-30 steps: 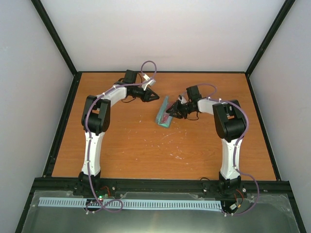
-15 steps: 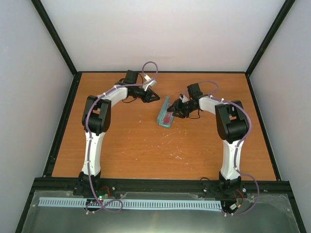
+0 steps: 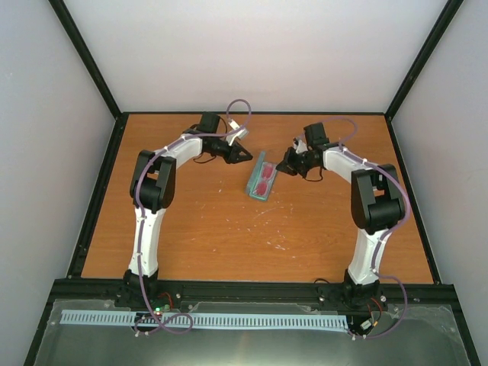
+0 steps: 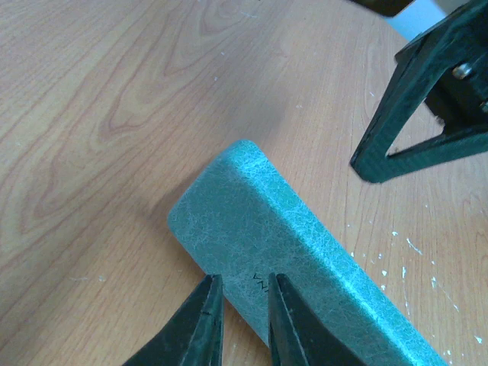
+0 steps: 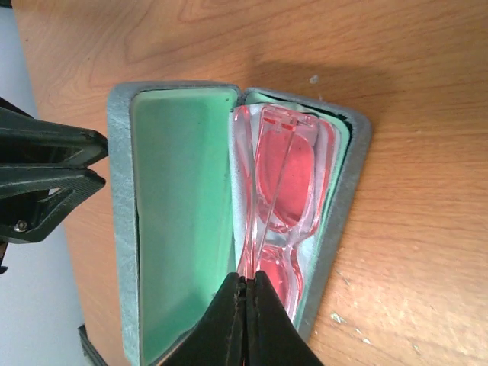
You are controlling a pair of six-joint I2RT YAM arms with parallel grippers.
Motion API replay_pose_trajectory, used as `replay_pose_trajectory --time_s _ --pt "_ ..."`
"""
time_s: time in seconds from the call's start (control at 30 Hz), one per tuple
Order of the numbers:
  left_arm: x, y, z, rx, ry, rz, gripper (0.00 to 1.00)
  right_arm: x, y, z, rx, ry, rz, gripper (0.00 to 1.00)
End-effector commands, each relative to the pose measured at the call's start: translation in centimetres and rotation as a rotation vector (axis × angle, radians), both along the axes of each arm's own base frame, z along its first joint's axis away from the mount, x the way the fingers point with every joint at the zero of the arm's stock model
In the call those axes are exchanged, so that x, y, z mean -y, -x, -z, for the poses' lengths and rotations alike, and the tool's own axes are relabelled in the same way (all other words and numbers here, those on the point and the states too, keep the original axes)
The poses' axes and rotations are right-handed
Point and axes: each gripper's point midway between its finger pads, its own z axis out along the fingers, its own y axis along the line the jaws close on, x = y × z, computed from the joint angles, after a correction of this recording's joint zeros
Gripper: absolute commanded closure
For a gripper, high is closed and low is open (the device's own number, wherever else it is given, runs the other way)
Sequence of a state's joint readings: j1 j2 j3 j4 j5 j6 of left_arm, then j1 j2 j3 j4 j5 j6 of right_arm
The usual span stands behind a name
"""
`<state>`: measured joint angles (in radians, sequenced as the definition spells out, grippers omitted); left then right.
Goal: Organize the sunglasses
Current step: Place the sunglasses in the sunglasses case, then close the sunglasses case at the center of the board.
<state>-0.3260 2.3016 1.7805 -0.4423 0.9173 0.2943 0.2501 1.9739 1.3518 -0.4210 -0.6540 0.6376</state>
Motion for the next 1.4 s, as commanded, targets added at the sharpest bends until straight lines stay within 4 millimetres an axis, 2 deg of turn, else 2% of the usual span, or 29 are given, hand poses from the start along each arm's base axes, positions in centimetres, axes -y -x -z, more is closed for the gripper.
replay_pose_trajectory --time_s 0.0,0.13,0.27,0.53,0.7,1.1,1.37 --pt "0.4 1.0 -0.1 -0.017 -0.001 0.031 0.81 1.8 0.3 0.2 0.017 0.081 0.057 0.97" --pt "0.6 1.4 0.4 -0.016 -0.014 0.040 0.81 2.1 0.6 2.6 -0.033 0.104 0.072 0.97" --pt "1.3 1.7 0.8 -0.010 -0.023 0.057 0.81 2.2 0.4 4.0 -0.055 0.122 0.071 0.97" --pt "2.8 1.5 1.1 0.002 -0.029 0.084 0.82 1.8 -0.8 5.5 -0.088 0.130 0.058 0.97" --pt "3.5 2.1 1.6 -0.003 -0.034 0.097 0.81 0.5 -1.2 6.4 -0.095 0.103 0.036 0.97" --pt "5.9 3.9 2.5 -0.010 -0.031 0.137 0.82 -0.5 -0.7 5.9 -0.061 0.067 -0.002 0.97" --pt "6.6 4.6 4.1 -0.022 -0.043 0.164 0.81 -1.0 -0.9 5.0 -0.034 0.040 -0.036 0.97"
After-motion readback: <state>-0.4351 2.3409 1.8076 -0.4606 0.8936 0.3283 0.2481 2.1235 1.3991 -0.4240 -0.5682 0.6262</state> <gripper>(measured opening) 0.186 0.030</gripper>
